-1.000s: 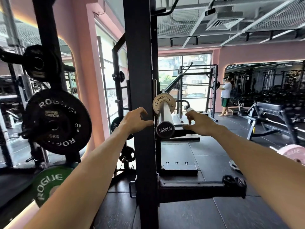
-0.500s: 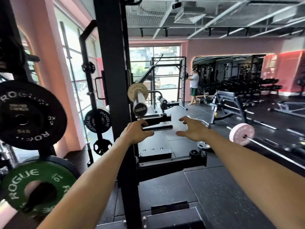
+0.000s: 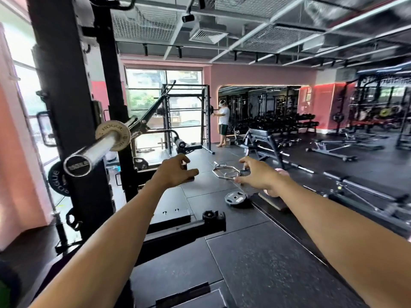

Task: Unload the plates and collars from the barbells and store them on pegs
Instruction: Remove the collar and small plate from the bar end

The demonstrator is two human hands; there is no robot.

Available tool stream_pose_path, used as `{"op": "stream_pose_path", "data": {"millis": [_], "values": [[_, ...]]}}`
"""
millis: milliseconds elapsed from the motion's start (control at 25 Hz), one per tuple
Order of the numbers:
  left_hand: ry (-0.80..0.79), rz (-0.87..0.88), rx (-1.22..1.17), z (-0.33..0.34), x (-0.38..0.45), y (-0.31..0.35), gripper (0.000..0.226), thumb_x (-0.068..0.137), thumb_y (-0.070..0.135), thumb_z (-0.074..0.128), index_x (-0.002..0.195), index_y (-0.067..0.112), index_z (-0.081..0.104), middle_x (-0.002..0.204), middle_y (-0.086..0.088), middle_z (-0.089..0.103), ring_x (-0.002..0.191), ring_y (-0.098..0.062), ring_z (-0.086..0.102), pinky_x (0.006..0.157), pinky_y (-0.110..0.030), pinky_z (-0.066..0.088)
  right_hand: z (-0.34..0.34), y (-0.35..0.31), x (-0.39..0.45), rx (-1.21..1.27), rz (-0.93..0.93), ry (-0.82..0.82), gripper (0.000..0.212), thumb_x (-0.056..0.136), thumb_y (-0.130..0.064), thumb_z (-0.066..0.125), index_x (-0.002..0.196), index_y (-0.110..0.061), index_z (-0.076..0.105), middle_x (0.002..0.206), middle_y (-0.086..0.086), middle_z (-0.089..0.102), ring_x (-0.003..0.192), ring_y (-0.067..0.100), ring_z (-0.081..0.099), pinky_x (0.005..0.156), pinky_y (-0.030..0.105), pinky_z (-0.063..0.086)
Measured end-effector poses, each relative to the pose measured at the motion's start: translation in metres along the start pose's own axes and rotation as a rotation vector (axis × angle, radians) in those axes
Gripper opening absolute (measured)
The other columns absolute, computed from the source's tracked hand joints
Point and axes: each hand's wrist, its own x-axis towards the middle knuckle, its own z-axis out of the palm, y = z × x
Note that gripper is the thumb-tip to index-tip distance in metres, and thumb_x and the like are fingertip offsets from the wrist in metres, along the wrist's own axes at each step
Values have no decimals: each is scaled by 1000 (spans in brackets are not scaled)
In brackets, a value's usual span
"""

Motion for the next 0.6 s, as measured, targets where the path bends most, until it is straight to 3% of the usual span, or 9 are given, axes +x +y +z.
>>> {"op": "stream_pose_path", "data": {"millis": [80,160,280,360,600], "values": [[-2,-4,1,14,16,6,42,84,41,72,117,20,57,82,9,61,62,7,53,48,-7,36,-1,19,13,-4,14,-8,77,82,-41,73,144,-22,33,143,7,48,128,26,48,106,40,40],[3,-3,24,23,30,8,43,83,43,71,118,21,57,76,13,60,65,6,53,55,-14,38,3,31,26,-21,22,-10,78,81,-42,73,145,-22,32,146,7,46,130,27,47,107,42,39],[5,-19,55,46,61,-1,51,80,50,70,120,22,59,89,5,65,86,-14,57,74,-28,41,12,47,55,-35,15,-23,75,82,-40,72,144,-20,35,146,6,46,131,26,46,106,35,37],[-17,-26,69,69,87,-15,52,79,52,71,121,23,59,98,1,62,96,-20,57,80,-29,42,27,62,81,-41,21,-44,74,83,-38,72,144,-18,36,146,7,46,132,26,45,105,32,35],[-88,-100,27,135,177,-83,52,78,50,74,121,26,59,108,1,60,95,-17,53,84,-29,43,91,99,185,-59,74,-135,74,83,-39,71,144,-20,34,147,6,44,131,27,46,107,36,37]]}}
